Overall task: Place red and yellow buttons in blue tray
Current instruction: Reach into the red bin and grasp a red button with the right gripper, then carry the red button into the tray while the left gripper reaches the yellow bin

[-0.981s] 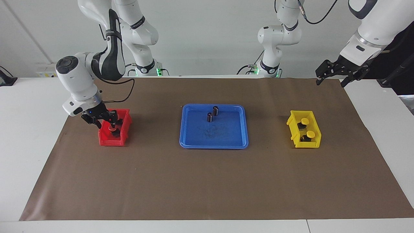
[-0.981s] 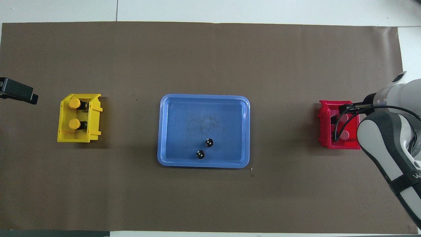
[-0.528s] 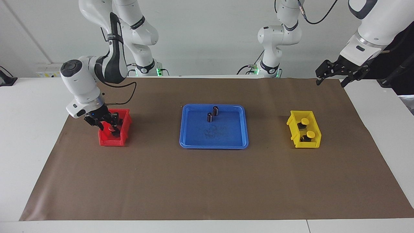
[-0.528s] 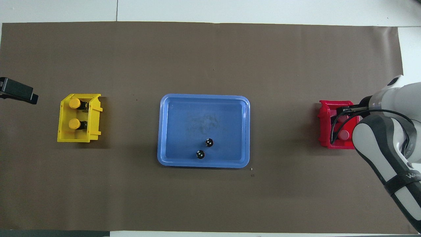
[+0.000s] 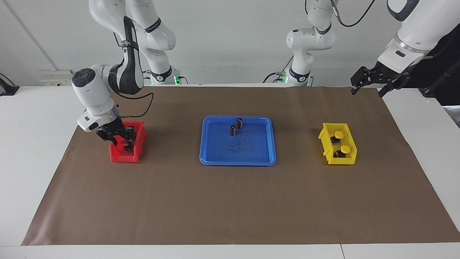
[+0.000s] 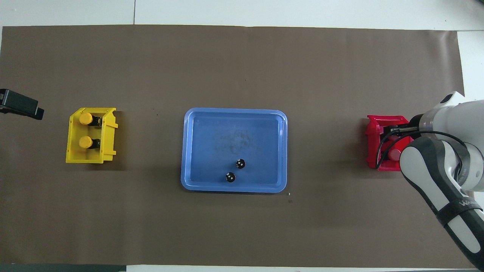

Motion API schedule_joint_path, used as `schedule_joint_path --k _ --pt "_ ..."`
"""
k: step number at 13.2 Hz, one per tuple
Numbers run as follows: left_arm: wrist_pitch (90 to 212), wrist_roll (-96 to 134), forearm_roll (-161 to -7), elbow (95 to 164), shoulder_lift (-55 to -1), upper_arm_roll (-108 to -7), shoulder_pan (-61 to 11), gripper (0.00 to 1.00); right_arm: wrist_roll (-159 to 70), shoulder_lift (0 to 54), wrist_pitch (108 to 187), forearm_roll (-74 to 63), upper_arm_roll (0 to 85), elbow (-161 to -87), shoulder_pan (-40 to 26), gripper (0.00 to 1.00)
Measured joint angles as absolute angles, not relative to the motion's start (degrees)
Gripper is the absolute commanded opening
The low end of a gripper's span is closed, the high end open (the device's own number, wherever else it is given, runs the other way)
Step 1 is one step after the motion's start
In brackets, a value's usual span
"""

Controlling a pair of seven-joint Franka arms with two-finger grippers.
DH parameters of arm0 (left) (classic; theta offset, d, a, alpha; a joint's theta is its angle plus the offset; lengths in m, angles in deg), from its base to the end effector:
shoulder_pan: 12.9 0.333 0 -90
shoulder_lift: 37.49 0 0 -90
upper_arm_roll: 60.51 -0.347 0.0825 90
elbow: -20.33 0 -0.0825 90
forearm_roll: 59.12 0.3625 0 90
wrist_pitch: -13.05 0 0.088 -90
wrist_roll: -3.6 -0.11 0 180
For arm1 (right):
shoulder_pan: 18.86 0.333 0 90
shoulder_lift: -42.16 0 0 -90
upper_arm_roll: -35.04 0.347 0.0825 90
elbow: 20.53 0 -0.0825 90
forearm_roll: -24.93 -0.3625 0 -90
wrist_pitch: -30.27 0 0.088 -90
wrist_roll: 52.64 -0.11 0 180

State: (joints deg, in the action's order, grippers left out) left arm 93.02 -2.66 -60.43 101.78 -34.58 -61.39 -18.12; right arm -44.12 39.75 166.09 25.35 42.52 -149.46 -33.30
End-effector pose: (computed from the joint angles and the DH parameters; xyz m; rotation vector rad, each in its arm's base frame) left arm 0.5302 -0.0434 0.6767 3.1024 -0.2927 -0.1188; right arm 0.5161 -0.0635 0.3961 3.1284 0.0500 0.1219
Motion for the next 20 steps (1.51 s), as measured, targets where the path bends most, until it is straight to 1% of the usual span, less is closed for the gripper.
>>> schedule_joint_path --k 1,2,3,4,5,6,9,10,11,13,14,15,16,17,18,20 --pt "93.02 -2.66 -60.43 101.78 -34.58 -61.39 -18.12 1.0 -44.12 39.76 166.17 25.35 42.51 -149.7 -33.3 0.59" --pt "93.02 -2.66 -60.43 101.78 -34.58 -61.39 -18.12 1.0 -44.12 39.75 166.17 25.35 42.47 -149.92 -33.33 0.56" --pt "93.02 -2.66 -60.43 101.78 -34.58 -61.39 -18.12 1.0 -44.08 39.75 166.17 25.35 42.42 -150.1 -33.37 0.48" --pt "92.9 -2.66 -60.43 101.79 -34.59 -61.39 -18.12 1.0 -44.08 39.75 166.17 25.35 42.42 -150.2 -33.4 0.35" --pt "92.62 -2.66 -60.43 101.81 -34.59 -61.38 -18.12 1.0 -44.04 39.75 166.17 25.35 42.44 -150.25 -33.39 0.2" --pt "92.4 -2.66 -60.43 101.82 -34.59 -61.35 -18.13 1.0 -44.03 39.75 166.17 25.35 42.5 -150.28 -33.39 0.13" --pt "92.25 -2.61 -60.11 103.19 -35.09 -61.33 -18.15 1.0 -44.02 39.72 165.19 25.35 42.53 -149.5 -33.29 0.12" --pt "92.58 -2.55 -59.63 104.24 -35.55 -61.35 -18.14 1.0 -43.92 39.62 162.33 25.37 42.55 -147.67 -33.27 0.12" --pt "93.09 -2.53 -59.28 105.09 -35.99 -61.36 -18.13 1.0 -43.63 39.31 157.61 25.4 42.56 -144.29 -33.26 0.12" --pt "95.66 -2.52 -58.77 107.01 -36.85 -61.37 -18.12 1.0 -42.92 38.05 145.96 25.41 42.6 -134.07 -33.08 0.12" --pt "99.26 -2.52 -58.56 109.22 -37.66 -61.39 -18.07 1.0 -42.91 37.3 140.75 25.38 42.62 -128.56 -32.21 0.13" --pt "104.31 -2.52 -58.49 112.77 -38.81 -61.43 -17.9 1.0 -44.45 36.3 136.65 25.35 42.63 -123.52 -30.3 0.12" --pt "109.9 -2.52 -58.43 117.41 -40.03 -61.56 -17.44 1.0 -49.01 34.79 133.4 25.34 42.7 -118.54 -27.09 0.12" --pt "113.79 -2.8 -58.41 121.18 -40.6 -61.6 -16.64 0.99 -54.94 33.08 131.84 25.38 42.82 -114.62 -22.85 0.13" --pt "116.44 -3.64 -58.41 123.79 -40.39 -61.68 -15.92 0.98 -62.59 31.29 131.79 25.54 42.93 -111.67 -17.73 0.13" --pt "120.37 -5.11 -58.4 125.79 -37.98 -61.73 -15.36 0.89 -77.56 28.3 136.53 25.78 43.13 -109.9 -7.93 0.13"
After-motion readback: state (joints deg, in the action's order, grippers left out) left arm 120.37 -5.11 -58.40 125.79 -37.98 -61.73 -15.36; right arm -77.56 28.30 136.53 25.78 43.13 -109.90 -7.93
